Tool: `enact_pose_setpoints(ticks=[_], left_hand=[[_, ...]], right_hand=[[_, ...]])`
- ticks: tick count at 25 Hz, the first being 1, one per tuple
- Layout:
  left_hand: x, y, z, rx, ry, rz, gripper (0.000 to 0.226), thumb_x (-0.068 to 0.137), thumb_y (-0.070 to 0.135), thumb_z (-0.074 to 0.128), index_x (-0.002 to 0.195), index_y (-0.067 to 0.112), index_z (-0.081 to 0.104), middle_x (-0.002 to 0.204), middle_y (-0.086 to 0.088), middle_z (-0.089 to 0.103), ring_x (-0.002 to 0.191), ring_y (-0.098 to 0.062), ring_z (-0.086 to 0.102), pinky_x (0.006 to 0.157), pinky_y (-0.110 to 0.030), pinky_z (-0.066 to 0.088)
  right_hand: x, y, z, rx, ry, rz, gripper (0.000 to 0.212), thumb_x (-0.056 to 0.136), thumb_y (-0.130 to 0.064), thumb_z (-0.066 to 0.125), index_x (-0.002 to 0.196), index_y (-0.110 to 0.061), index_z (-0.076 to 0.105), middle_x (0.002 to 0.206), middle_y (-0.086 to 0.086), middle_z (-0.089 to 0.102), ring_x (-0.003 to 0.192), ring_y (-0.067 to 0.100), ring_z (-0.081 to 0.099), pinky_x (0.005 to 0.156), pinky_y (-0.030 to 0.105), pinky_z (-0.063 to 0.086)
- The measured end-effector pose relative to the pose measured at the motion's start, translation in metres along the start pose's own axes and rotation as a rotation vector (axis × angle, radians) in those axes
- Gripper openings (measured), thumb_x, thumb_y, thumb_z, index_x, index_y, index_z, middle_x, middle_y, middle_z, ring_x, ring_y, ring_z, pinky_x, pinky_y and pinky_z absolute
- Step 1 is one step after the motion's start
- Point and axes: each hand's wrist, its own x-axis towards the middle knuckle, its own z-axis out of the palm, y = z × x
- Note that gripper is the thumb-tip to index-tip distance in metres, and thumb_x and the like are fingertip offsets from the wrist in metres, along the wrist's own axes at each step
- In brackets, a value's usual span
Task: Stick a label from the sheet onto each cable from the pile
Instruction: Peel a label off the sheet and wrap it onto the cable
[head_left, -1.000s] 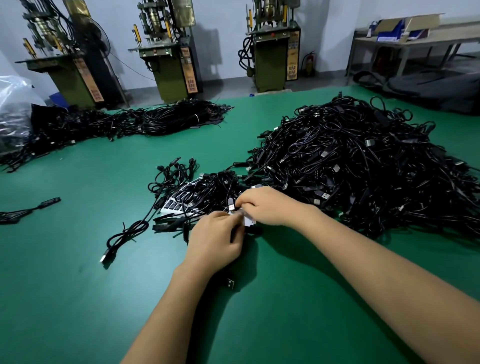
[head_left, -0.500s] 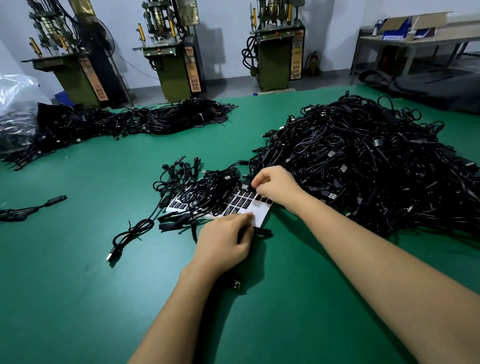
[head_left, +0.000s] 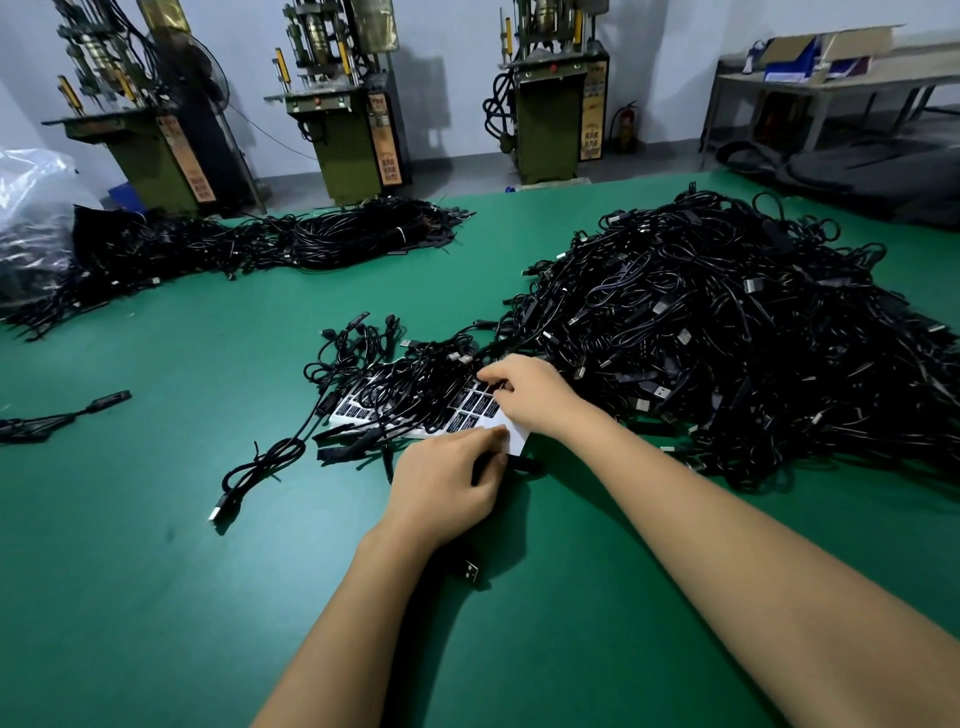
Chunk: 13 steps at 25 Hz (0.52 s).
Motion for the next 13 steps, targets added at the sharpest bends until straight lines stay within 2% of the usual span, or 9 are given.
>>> enact_pose_setpoints(ticks=[2,5,7,9,11,13], left_hand=[[0.000,0.000,0.000,-0.001,0.002,-0.003,0.029,0.084,0.037,0.045,0.099,0.025,0.066,0.092,0.007,0.071,0.086,-0.017,0.065,0.065,-0.039,0.049],[0.000,-0.001,0.000,-0.018,0.009,-0.015,0.029,0.084,0.037,0.045,0.099,0.025,0.067,0.093,0.008,0.072,0.088,-0.016,0.065,0.067,-0.038,0.050],[0.000,-0.001,0.000,-0.026,0.012,-0.017,0.029,0.084,0.036,0.046,0.099,0.024,0.067,0.091,0.008,0.072,0.087,-0.016,0.065,0.067,-0.038,0.050],[0.000,0.000,0.000,-0.025,0.016,-0.017,0.029,0.083,0.036,0.046,0.098,0.024,0.067,0.090,0.007,0.071,0.086,-0.017,0.065,0.066,-0.039,0.050],[0.000,-0.001,0.000,-0.026,0.019,-0.020,0.029,0.083,0.036,0.047,0.099,0.024,0.068,0.089,0.007,0.072,0.086,-0.016,0.065,0.066,-0.038,0.050],[0.000,-0.001,0.000,-0.031,0.013,-0.027,0.029,0.083,0.037,0.046,0.099,0.025,0.068,0.091,0.008,0.072,0.087,-0.015,0.065,0.067,-0.037,0.050]], right_hand=[[0.005,0.000,-0.007,0.046,0.014,0.018,0.040,0.087,0.005,0.049,0.120,-0.012,0.065,0.123,0.006,0.064,0.113,0.023,0.058,0.099,0.034,0.046],[0.000,0.000,-0.008,-0.013,0.045,0.085,0.021,0.084,0.002,0.056,0.096,-0.007,0.071,0.104,0.008,0.069,0.098,0.024,0.062,0.087,0.034,0.052],[-0.004,-0.002,-0.006,-0.034,0.038,0.127,0.014,0.083,-0.002,0.061,0.090,-0.002,0.073,0.096,0.010,0.072,0.090,0.022,0.064,0.078,0.031,0.053],[-0.007,-0.002,-0.007,0.012,0.028,0.171,0.012,0.081,-0.004,0.065,0.087,-0.003,0.075,0.092,0.009,0.073,0.083,0.018,0.062,0.068,0.026,0.049],[-0.008,-0.003,-0.007,0.067,0.042,0.218,0.010,0.080,-0.003,0.066,0.085,-0.006,0.075,0.091,0.008,0.073,0.086,0.018,0.062,0.067,0.024,0.046],[-0.008,-0.004,-0.004,0.102,0.087,0.266,0.012,0.081,-0.003,0.064,0.081,-0.008,0.075,0.093,0.007,0.073,0.094,0.020,0.065,0.072,0.026,0.051]])
